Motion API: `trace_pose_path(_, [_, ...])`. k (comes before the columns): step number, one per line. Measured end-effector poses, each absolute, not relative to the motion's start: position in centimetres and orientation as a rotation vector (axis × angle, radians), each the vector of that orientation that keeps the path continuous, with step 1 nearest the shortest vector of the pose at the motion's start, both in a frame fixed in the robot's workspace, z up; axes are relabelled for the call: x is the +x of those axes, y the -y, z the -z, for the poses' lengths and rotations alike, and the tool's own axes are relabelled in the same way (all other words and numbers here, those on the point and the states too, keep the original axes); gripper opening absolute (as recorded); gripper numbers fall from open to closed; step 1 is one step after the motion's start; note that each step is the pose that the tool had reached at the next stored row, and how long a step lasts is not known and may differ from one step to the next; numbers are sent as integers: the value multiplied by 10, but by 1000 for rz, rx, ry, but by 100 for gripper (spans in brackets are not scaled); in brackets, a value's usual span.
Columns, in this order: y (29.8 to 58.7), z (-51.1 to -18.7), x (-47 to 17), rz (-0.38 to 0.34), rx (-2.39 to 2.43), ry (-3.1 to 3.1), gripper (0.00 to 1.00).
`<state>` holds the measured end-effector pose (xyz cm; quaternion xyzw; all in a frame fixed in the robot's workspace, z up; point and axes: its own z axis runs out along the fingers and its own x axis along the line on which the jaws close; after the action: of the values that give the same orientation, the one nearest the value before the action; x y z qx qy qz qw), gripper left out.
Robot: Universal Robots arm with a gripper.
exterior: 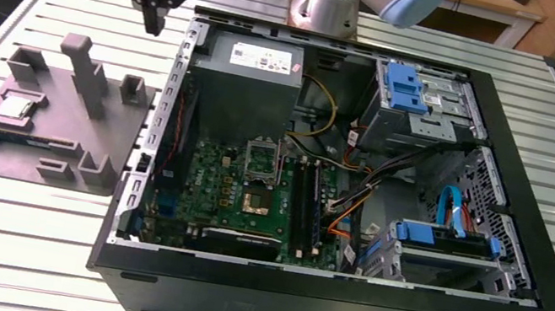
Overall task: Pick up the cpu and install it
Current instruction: 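Reach for the cpu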
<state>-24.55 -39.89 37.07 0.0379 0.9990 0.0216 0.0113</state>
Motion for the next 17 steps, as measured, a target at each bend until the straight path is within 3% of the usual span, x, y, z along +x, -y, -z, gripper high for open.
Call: trace_pose_path(17, [399,-370,-253,-68,118,-3118,10])
